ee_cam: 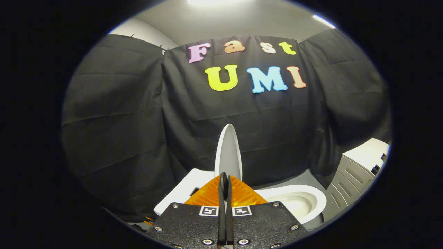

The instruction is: Open the toilet lid.

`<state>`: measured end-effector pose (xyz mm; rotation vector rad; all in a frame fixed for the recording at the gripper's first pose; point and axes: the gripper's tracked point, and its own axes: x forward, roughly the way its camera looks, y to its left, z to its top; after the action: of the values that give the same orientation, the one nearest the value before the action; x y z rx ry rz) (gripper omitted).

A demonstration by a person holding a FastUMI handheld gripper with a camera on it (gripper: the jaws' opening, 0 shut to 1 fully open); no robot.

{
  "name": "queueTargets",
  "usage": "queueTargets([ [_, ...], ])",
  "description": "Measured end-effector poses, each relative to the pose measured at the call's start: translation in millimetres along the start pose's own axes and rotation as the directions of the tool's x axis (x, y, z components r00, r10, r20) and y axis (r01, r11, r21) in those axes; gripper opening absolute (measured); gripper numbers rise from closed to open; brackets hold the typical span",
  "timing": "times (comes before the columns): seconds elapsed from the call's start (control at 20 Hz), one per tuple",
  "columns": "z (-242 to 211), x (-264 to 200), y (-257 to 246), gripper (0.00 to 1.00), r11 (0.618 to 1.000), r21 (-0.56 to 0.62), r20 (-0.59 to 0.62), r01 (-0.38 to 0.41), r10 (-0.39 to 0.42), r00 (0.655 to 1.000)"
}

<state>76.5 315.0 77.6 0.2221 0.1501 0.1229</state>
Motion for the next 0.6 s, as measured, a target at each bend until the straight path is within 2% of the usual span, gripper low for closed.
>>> queueTargets([
  [0.35,-13,8,46,0.00,0.995,-0.074,-0.004,-0.068,0.068,0.998],
  [0.6,-22,15,76,0.00,0.991,-0.066,-0.022,-0.115,0.114,0.993],
])
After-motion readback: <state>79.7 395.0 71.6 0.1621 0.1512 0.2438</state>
